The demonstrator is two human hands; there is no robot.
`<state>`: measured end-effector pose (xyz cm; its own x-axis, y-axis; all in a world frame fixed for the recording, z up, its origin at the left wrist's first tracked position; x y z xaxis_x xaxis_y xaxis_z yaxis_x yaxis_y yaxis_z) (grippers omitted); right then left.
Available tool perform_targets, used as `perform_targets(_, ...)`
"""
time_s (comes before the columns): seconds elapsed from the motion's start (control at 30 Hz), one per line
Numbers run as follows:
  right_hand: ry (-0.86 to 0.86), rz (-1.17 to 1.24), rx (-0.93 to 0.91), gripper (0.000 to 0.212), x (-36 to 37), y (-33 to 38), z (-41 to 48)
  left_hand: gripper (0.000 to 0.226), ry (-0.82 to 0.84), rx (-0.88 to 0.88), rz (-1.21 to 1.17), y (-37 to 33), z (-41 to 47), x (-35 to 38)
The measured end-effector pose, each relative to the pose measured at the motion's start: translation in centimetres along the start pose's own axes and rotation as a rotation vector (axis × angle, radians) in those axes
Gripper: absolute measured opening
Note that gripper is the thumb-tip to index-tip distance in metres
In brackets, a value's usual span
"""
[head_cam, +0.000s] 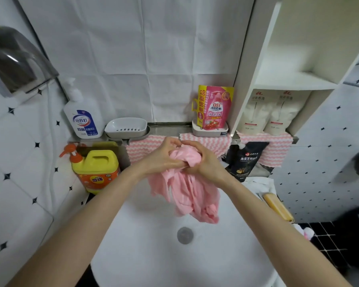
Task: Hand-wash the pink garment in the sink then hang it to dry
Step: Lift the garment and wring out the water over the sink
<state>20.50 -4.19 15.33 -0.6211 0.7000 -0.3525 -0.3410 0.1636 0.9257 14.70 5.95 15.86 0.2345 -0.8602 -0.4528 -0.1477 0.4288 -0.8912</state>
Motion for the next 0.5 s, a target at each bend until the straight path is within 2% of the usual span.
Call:
perform_targets(0.07, -0.010, -0.019, 0.013, 0.063, 0.1, -0.1, -0.2, 0.095, 0.027, -0.062, 0.118, 1.7, -0.3, -0.6)
perform_targets(0.13, -0.054, 0.028, 0.022, 0.051, 0.1, 0.4, -0.5, 0.088, 0.075, -0.055, 0.167, 2.3, -1.0, 0.2)
perform_targets(0.2, -0.126, 0.145, 0.057, 0.048, -0.1, 0.6, -0.5, 0.066, 0.105, -0.015, 0.011, 2.2, -1.9, 1.9)
perform_targets(0.23, -0.156, 0.238, 0.083, 0.047, -0.1, 0.6, -0.4, 0.065, 0.085, -0.014, -0.129, 2.0, -2.3, 2.7)
perform_targets(0.33, -0.207, 0.472, 0.150, 0.051, 0.6, 0.2, -0.2, 0.104, -0.071, -0.023, -0.477, 2.4, -2.5, 3.9)
perform_targets(0.4, -0.231, 0.553, 0.188, 0.059, 1.3, -0.2, 0.0, 0.123, -0.118, -0.028, -0.533, 2.9, -2.4, 4.6)
perform_targets(0.43, -0.242, 0.585, 0.206, 0.061, 1.6, -0.4, 0.0, 0.125, -0.125, -0.036, -0.535, 2.8, -2.5, 5.0)
perform_targets(0.5, -0.249, 0.601, 0.202, 0.060, 2.2, -0.4, 0.0, 0.102, -0.155, -0.072, -0.508, 3.3, -2.6, 5.4)
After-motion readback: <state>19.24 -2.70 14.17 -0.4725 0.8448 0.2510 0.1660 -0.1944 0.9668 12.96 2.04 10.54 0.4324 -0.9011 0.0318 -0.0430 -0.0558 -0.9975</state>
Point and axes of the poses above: each hand's wrist, its own z-axis towards the middle knuckle, its own x-axis out of the palm, y = z × x, the point moved 9 cm from there along z, towards the middle knuckle, and after that the axes turned 5 degrees about -y, right-handed, at the moved point
